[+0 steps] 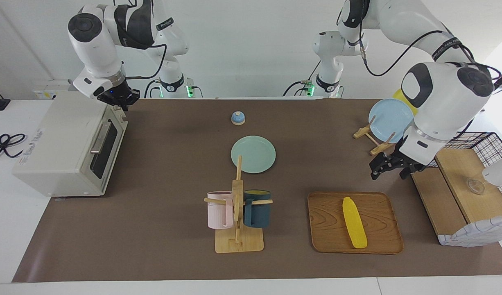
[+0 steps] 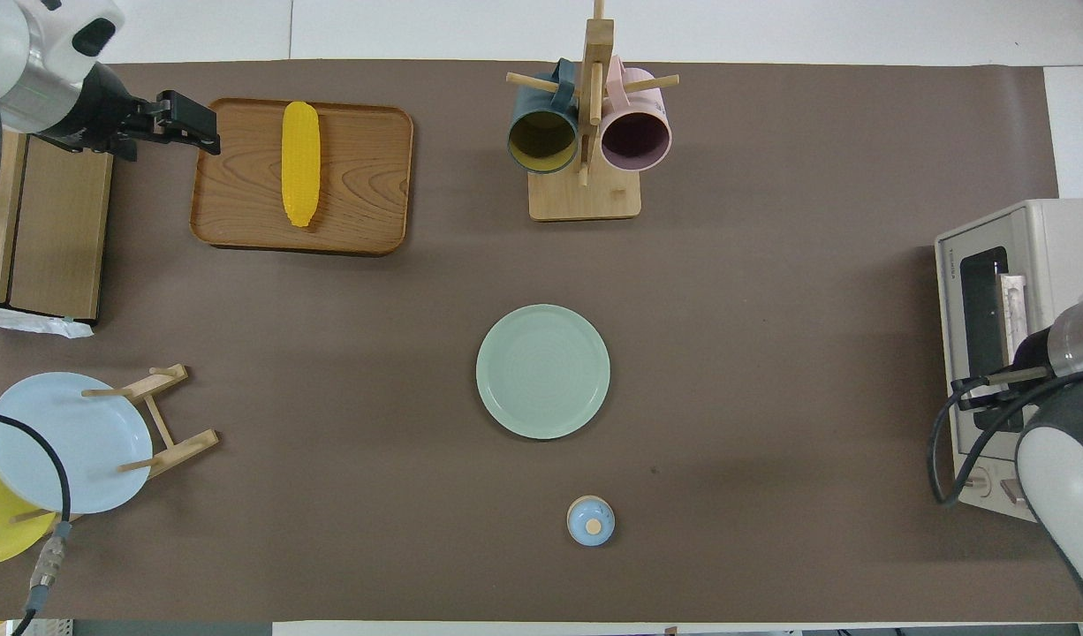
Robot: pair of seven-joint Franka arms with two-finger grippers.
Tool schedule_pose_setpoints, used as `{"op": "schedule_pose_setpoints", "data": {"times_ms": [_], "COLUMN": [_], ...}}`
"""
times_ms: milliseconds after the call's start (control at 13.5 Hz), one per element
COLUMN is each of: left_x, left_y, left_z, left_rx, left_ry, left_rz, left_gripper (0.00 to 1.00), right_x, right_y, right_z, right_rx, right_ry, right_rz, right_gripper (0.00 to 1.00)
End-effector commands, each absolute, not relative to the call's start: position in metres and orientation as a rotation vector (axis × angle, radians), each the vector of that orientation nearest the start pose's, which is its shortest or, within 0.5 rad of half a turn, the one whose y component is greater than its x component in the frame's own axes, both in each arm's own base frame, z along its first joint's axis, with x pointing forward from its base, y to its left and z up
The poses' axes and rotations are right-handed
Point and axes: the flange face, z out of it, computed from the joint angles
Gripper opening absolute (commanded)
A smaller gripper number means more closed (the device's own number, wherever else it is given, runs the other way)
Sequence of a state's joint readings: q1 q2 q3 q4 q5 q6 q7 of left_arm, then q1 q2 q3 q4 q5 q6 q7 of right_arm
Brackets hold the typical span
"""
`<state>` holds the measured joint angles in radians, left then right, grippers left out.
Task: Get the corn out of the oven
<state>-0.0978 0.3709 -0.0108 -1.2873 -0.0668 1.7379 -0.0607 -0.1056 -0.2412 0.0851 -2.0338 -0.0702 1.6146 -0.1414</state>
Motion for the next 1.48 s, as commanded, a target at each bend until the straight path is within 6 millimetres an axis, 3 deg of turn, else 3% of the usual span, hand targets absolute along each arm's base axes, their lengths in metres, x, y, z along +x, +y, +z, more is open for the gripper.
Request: {"op": "schedule_pose_setpoints", "data": {"times_ms": [0, 148, 296, 444, 519, 1407], "left_x": [0.635, 0.605, 0.568, 0.537, 0.526, 0.536], "left_y": [-0.064, -0.053, -0.046, -0.043, -0.043, -0.036], "left_z": [0.579, 0.596, 0.601, 0.6, 0.596, 0.59], "left_rx": [-3.193, -3.193, -3.193, -3.191, -3.188, -3.186], "left_ry": [0.046, 0.035, 0.026, 0.026, 0.028, 0.032], "left_rz": [-0.06, -0.051, -0.025, 0.002, 0.022, -0.043], "left_gripper": [1.0, 1.0, 1.0, 1.0, 1.0, 1.0], "right_x": [0.484, 0.502, 0.523, 0.521, 0.521, 0.527], "right_y": [-0.013, -0.007, 0.003, 0.018, 0.016, 0.009], "right_z": [0.553, 0.57, 0.588, 0.592, 0.592, 0.589], "right_rx": [-3.14, -3.144, -3.14, -3.13, -3.129, -3.135], "right_ry": [-0.125, -0.075, -0.059, -0.024, 0.012, 0.079], "right_rz": [0.281, 0.258, 0.24, 0.258, 0.255, 0.258], "right_gripper": [1.0, 1.0, 1.0, 1.0, 1.0, 1.0]}}
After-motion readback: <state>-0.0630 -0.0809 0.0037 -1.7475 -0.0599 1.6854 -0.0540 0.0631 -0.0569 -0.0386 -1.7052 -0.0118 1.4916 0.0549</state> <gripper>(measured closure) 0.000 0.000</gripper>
